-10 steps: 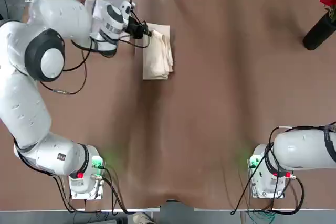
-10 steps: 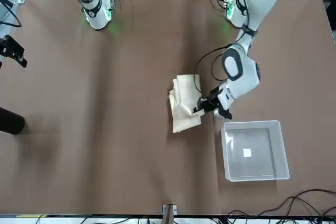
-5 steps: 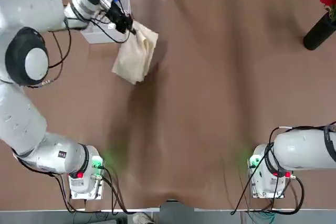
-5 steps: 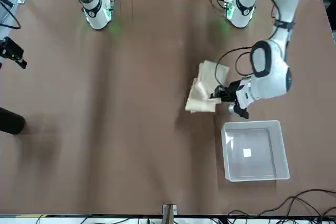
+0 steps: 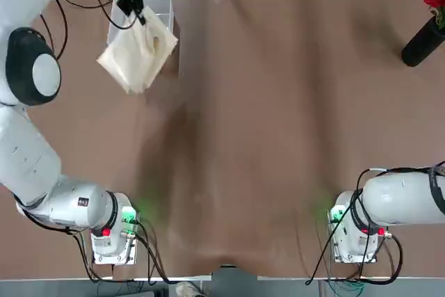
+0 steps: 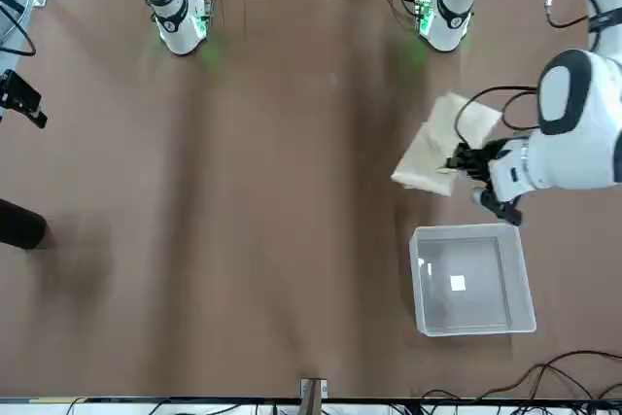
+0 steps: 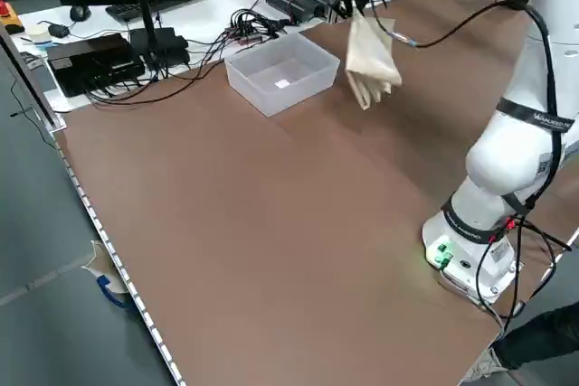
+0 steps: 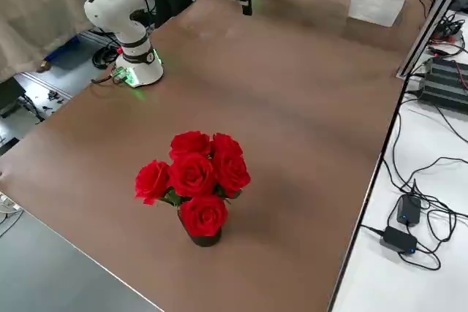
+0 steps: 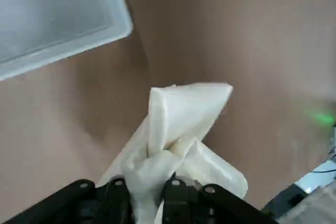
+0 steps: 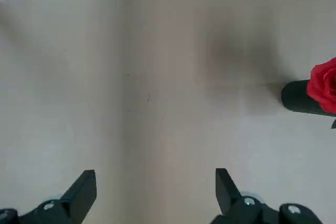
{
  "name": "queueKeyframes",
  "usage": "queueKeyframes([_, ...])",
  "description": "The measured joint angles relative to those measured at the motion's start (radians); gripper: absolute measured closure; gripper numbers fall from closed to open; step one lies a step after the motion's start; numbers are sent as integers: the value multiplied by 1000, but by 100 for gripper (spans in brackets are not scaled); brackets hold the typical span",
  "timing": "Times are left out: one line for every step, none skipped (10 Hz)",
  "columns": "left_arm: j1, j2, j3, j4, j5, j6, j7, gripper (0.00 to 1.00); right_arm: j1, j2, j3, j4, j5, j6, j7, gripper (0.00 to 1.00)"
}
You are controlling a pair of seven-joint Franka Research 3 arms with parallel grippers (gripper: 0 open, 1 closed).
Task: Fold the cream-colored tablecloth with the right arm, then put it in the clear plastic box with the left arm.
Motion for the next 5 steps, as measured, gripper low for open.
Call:
queueKeyframes([-2, 41, 12, 68, 48, -28, 44, 85, 2, 0, -1, 0, 0, 0, 5, 0])
queueKeyframes([-3, 82, 19, 126, 92, -53, 103, 85, 4, 0, -2, 0, 0, 0, 10, 0])
queueKeyframes([-4, 118, 28, 169, 117, -73, 148, 85, 5, 0, -2, 0, 0, 0, 13, 0])
queueKeyframes([-4, 140, 39, 192, 122, -81, 173, 85, 6, 0, -2, 0, 0, 0, 13, 0])
queueKeyframes([-4, 150, 47, 204, 122, -85, 187, 85, 6, 0, -2, 0, 0, 0, 14, 0])
